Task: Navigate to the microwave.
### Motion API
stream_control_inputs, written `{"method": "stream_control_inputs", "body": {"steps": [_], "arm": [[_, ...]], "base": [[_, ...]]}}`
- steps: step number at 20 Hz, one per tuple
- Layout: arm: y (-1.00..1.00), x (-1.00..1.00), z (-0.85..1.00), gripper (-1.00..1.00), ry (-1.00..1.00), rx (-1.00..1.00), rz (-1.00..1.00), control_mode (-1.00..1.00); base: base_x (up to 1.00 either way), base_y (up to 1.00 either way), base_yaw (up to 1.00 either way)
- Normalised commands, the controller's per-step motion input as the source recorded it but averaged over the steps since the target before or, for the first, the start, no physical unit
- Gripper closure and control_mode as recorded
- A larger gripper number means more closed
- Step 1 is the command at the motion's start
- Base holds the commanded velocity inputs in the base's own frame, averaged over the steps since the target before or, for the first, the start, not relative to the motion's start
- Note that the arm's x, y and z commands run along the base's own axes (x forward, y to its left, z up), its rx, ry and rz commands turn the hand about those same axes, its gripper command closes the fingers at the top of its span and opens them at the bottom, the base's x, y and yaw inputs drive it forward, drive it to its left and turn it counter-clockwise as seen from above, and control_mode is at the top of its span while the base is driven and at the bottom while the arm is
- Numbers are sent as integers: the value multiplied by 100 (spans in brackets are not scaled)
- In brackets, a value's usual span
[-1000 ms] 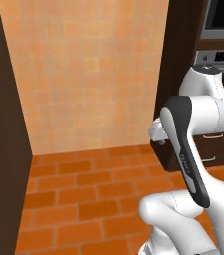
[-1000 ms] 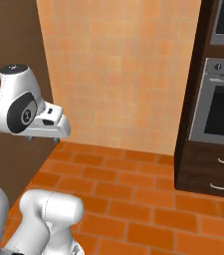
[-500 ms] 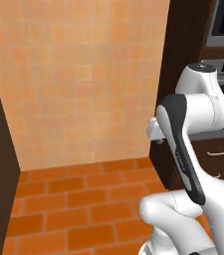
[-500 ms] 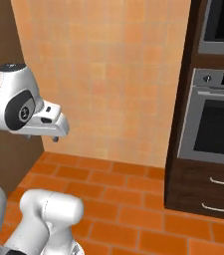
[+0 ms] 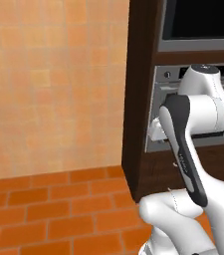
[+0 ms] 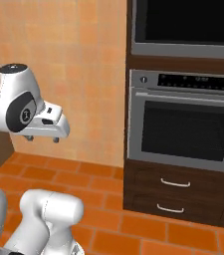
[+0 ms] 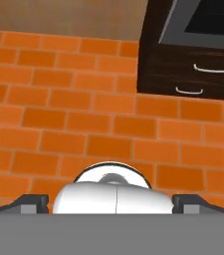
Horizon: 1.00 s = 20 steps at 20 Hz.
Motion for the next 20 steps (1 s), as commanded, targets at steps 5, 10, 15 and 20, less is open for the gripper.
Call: {"method": "stream_control_inputs", "body": {"steps": [5, 10, 15, 20], "arm": [[0, 0, 0, -100, 0, 0, 0, 100], [0, 0, 0, -100, 0, 0, 0, 100], [0, 0, 0, -100, 0, 0, 0, 100], [0, 0, 0, -100, 0, 0, 0, 100]], "base": [[45, -100, 0], [68, -100, 0], [77, -75, -9], [92, -16, -1]]}}
